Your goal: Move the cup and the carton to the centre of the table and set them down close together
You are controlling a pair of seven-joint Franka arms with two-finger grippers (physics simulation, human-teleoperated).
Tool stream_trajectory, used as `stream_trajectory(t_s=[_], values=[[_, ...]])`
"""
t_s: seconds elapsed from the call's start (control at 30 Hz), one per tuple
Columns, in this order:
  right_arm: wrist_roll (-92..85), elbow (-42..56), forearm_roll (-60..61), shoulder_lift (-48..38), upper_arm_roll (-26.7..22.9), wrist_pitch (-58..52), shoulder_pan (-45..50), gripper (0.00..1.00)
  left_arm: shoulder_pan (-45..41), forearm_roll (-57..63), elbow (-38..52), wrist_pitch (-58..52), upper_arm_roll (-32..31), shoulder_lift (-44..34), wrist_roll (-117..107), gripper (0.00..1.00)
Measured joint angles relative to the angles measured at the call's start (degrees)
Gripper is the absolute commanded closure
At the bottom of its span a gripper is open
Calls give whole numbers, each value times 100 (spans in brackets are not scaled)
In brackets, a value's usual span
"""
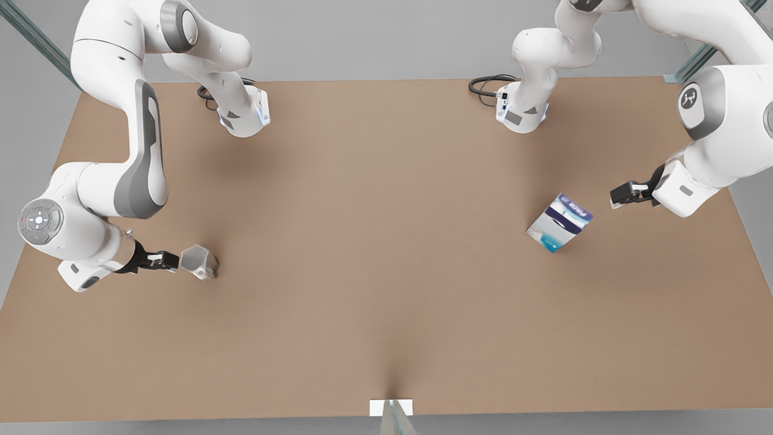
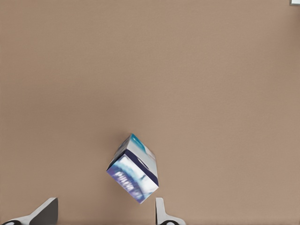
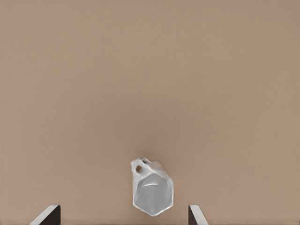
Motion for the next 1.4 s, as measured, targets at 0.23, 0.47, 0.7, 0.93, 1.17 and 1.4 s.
stream_trajectory(t_s=[0.23, 0.47, 0.7, 0.93, 1.17, 1.4], values=[[-836, -1715, -193, -73, -52, 1521, -144, 0, 0, 6, 0, 0, 0, 48, -9, 0], [-1078, -2750, -350, -69, -53, 2280, -246, 0, 9, 14, 0, 0, 0, 97, -9, 0], [-1086, -2901, -568, 1, -79, 2218, -319, 0, 9, 17, -9, 9, 0, 146, -9, 0], [-1077, -2806, -747, 244, -79, 2271, -343, 0, 9, 17, -18, 0, -6, 167, -8, 0], [-1015, -2699, -747, 404, -79, 2333, -296, 0, 8, 4, -26, -43, 0, 193, -9, 0], [-1033, -2664, -747, 448, -62, 2333, -246, 56, 12, 0, -35, -44, -5, 202, -9, 0]])
